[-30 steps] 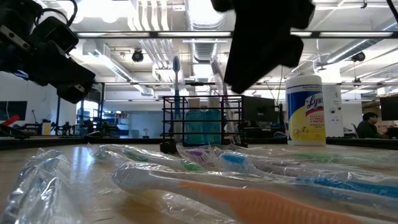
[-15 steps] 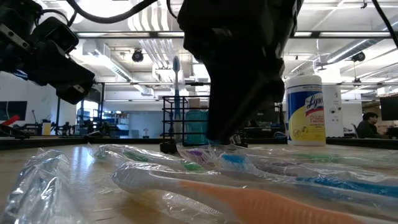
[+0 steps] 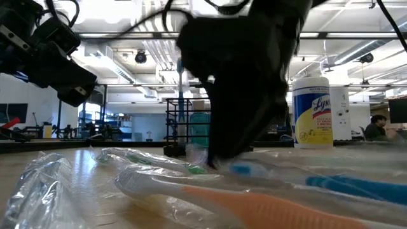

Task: Pick & Place toothbrushing station
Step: Put the purple toothbrush into the black mesh organizer

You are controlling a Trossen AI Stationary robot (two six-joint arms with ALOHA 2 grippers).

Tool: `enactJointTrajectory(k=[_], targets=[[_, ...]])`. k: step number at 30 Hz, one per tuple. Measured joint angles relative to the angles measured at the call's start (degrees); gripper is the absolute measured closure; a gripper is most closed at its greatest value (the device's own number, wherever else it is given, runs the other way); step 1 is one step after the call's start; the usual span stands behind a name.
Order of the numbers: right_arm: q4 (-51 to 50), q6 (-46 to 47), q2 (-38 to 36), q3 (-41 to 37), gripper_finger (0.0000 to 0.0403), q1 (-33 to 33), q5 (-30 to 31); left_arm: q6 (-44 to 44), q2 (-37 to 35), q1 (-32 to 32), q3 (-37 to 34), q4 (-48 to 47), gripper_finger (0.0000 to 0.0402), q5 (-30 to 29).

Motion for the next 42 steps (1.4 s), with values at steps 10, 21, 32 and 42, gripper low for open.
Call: enactJointTrajectory(k=[10, 21, 32, 42], targets=[[0.23, -1.42, 1.06, 0.15, 0.0305, -0.28, 2.48, -0.03, 0.04, 0.02, 0.0, -0.26, 0.0383, -0.02], [-0.72, -5.84, -1.93, 0.06, 0.0389, 0.53, 4.53, -0.16, 0.04, 0.02, 0.0, -0.25, 0.0383, -0.04], [0.75, -13.57, -11.07, 0.55, 0.039, 5.06, 19.09, 0.79, 0.0, 0.0, 0.0, 0.25, 0.0383, 0.64], [10.43, -26.6, -17.51, 0.42, 0.039, 8.75, 27.32, 1.39, 0.0, 0.0, 0.0, 1.2, 0.0383, 0.96]])
